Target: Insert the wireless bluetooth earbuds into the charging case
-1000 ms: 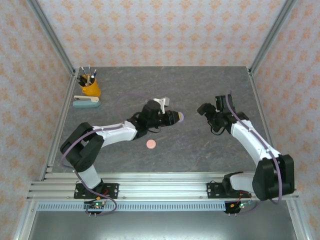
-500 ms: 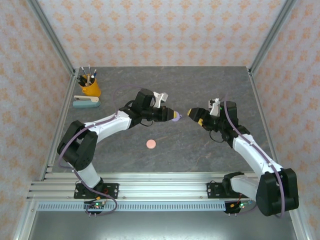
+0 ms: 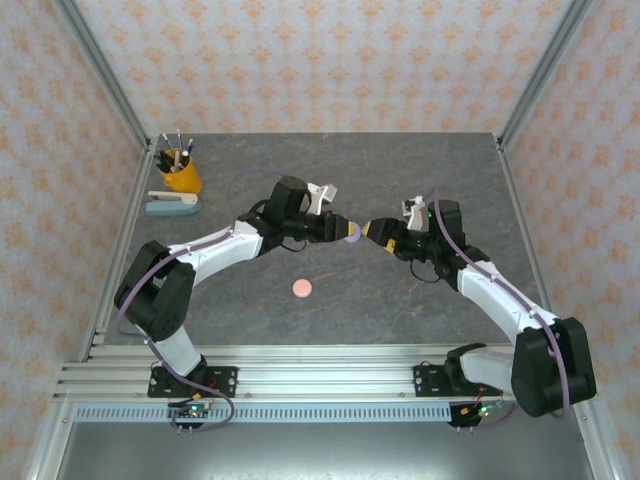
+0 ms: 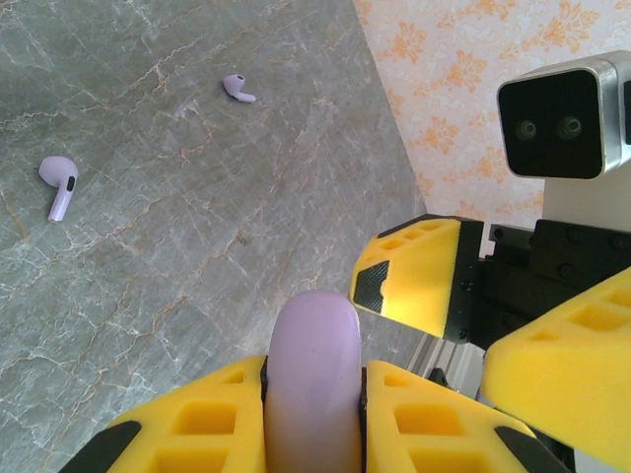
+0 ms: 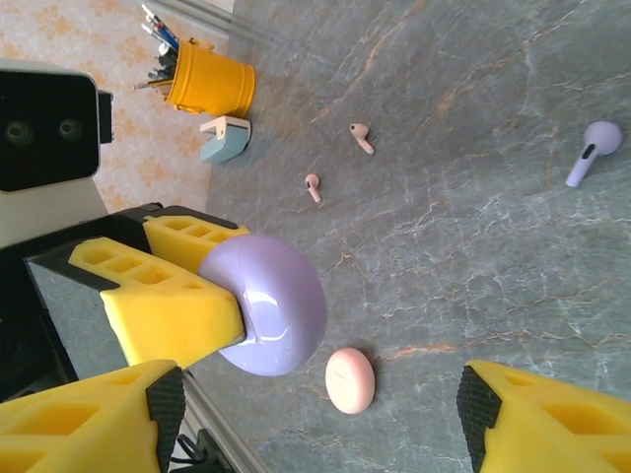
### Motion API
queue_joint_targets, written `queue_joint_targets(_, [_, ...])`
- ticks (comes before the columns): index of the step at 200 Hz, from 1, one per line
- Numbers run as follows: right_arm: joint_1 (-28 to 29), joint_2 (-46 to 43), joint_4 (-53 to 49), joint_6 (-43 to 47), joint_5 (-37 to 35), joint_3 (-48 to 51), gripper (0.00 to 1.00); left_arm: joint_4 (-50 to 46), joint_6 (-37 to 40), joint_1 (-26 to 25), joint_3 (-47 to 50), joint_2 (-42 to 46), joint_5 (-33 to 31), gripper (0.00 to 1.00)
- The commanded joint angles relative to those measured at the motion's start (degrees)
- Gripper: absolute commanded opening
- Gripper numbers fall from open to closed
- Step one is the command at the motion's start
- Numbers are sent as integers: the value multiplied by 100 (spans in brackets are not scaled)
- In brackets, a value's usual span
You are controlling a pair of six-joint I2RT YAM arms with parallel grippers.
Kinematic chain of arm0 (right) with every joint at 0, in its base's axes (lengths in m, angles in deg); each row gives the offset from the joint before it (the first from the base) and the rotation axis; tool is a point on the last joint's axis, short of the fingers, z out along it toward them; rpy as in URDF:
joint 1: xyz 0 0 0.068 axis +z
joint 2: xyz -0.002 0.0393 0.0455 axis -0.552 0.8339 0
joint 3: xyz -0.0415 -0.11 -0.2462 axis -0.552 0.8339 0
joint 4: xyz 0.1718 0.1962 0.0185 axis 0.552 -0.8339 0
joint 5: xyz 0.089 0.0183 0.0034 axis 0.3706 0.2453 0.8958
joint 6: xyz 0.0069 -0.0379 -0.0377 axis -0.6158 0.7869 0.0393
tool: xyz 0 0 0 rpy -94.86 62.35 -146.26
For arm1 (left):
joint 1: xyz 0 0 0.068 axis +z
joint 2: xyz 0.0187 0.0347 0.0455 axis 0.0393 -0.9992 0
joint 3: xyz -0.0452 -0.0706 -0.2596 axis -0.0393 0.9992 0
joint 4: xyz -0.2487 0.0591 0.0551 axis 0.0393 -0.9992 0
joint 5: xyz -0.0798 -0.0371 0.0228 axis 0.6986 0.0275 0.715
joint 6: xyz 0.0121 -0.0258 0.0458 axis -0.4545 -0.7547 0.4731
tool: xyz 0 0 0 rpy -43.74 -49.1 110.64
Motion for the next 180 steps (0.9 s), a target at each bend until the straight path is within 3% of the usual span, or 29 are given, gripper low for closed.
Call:
queue_joint_targets(1, [114, 196, 232, 132, -97, -269, 74, 191, -85, 17, -162, 205, 103, 0])
queue_joint_targets(144, [170, 1403, 569, -70, -738, -285, 66, 231, -109, 18, -219, 534, 296, 0])
queue_joint_targets(180, [-34, 868, 128, 91, -637, -204, 66, 156, 0, 21, -213, 510, 289, 0])
